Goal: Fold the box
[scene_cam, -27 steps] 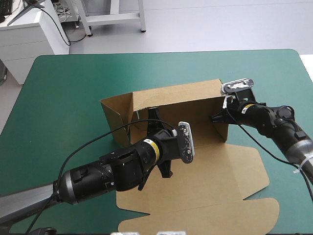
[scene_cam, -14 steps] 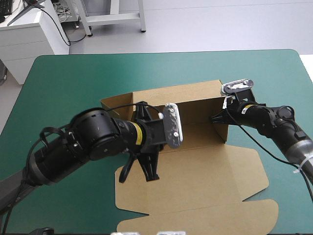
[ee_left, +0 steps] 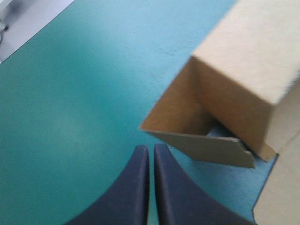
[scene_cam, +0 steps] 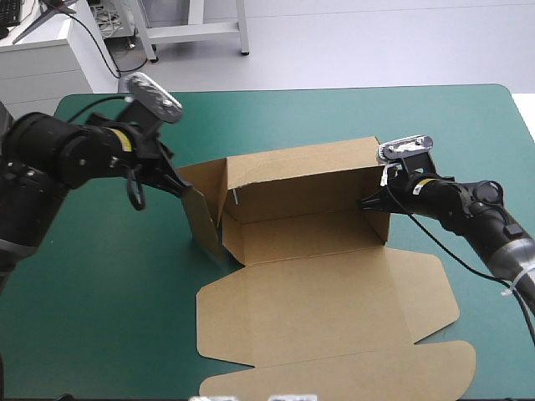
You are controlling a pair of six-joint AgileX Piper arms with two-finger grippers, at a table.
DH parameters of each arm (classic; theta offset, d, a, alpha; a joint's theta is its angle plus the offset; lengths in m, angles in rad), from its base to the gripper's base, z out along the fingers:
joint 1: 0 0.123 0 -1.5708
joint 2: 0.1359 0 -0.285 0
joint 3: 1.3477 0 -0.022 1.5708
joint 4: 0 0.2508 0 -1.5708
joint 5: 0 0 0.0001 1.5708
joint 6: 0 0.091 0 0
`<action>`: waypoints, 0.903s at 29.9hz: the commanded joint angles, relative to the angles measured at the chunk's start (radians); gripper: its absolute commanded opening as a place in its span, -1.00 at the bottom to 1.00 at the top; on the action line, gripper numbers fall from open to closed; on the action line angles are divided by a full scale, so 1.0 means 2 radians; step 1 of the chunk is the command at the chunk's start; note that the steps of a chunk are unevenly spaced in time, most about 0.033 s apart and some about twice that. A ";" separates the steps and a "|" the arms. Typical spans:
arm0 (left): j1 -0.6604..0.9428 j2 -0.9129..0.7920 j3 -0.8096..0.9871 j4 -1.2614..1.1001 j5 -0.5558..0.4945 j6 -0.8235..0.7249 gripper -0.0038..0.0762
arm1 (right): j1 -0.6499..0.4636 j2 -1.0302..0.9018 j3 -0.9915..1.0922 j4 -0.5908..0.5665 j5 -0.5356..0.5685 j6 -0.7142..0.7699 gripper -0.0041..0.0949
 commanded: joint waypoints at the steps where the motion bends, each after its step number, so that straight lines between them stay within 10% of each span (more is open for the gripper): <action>1: 0.072 -0.028 -0.016 -0.021 0.020 -0.022 -0.87 | -0.001 -0.016 -0.019 0.007 -0.030 -0.002 -0.92; 18: 0.194 -0.116 0.161 -0.092 -0.056 -0.032 -0.93 | -0.001 -0.017 -0.019 0.007 -0.019 -0.002 -0.92; 27: 0.194 -0.158 0.202 -0.085 -0.068 -0.033 -0.93 | -0.001 -0.017 -0.062 0.007 0.118 -0.002 -0.92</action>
